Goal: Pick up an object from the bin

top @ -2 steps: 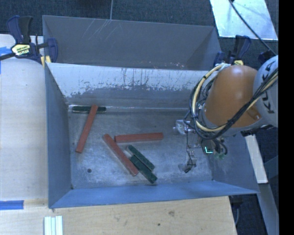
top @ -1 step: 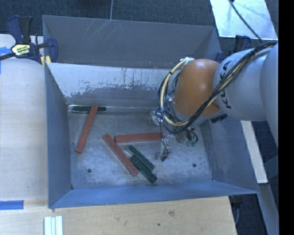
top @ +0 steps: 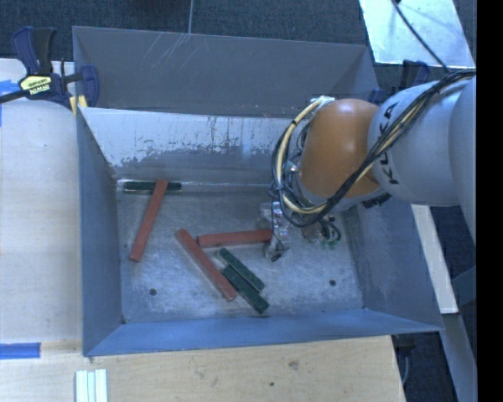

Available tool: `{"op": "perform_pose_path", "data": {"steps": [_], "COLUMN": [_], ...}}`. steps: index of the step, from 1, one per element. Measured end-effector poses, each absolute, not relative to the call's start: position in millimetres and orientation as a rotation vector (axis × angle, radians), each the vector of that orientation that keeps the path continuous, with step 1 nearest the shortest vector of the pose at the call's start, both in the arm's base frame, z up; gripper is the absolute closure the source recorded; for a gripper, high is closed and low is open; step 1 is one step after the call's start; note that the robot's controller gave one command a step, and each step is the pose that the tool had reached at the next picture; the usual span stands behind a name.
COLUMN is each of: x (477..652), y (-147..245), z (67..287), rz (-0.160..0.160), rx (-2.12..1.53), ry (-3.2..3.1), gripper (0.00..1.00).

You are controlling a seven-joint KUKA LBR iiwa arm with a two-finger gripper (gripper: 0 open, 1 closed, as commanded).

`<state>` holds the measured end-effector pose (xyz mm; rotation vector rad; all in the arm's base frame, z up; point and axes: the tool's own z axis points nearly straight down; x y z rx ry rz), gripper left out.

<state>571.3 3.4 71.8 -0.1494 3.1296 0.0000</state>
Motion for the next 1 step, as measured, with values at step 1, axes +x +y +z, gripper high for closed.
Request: {"op": "perform_pose_path", "data": {"steps": [1], "x": [609.7], "y": [-2.5], "z": [225.8], "rz": [-0.003], "rx": [-0.326], "ry": [3.111], "gripper": [1.00]}}
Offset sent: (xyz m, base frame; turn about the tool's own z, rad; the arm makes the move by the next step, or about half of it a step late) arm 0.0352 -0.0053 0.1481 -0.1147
